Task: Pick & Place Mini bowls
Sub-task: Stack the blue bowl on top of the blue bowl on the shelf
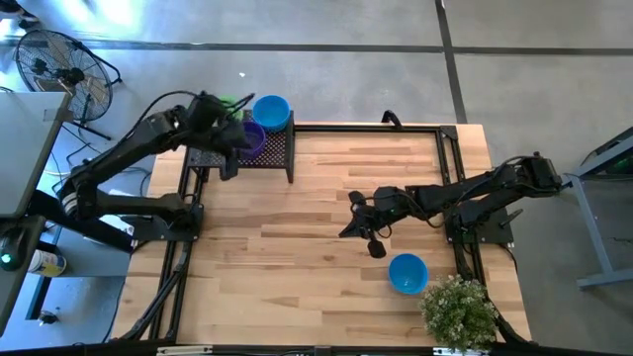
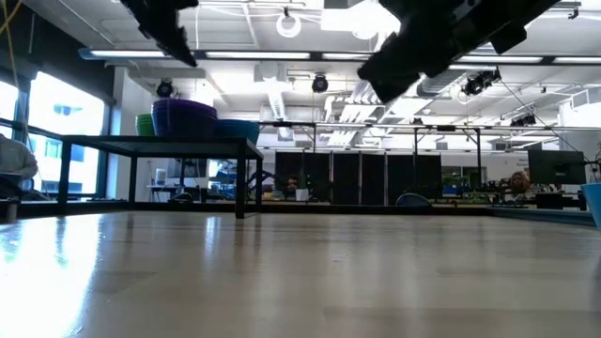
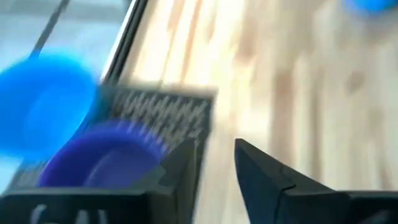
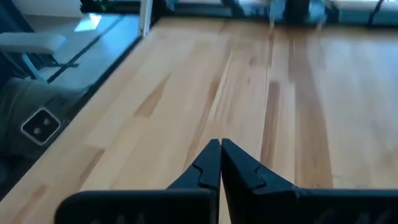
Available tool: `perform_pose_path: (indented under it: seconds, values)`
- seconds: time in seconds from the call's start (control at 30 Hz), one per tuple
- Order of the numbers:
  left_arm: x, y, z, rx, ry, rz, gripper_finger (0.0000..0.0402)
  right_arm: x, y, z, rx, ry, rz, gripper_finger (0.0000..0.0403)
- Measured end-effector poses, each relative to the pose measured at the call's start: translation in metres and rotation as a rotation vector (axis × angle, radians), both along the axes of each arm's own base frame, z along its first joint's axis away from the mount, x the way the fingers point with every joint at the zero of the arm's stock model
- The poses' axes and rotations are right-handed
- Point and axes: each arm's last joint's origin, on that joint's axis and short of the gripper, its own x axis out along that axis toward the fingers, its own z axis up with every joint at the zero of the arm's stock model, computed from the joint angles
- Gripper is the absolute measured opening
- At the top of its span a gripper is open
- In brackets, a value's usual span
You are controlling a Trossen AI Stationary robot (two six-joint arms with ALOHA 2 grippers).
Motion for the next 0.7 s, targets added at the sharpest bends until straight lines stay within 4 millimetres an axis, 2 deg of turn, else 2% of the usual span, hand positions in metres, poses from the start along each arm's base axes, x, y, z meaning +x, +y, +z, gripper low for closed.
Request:
perform_pose_path:
  seconds: [0.1, 0.33, 0.53, 0.7]
  values:
    - [0.013, -0.008, -0.017, -0.027, -0.194, -0.110, 0.0079, -0.006, 0.003, -0.004, 0.029, 0.096, -0.045, 0.0001]
    - [0.046, -0.040, -0.084, -0.003, -0.509, -0.247, 0.0006, -0.035, 0.016, -0.005, 0.089, 0.332, -0.264, 0.0001]
    - [0.061, -0.070, -0.122, 0.010, -0.670, -0.284, 0.0007, -0.070, 0.032, -0.001, 0.240, 0.564, -0.410, 0.0004]
    - [0.068, -0.084, -0.131, 0.028, -0.680, -0.271, 0.0005, -0.102, 0.042, -0.001, 0.335, 0.809, -0.564, 0.0028]
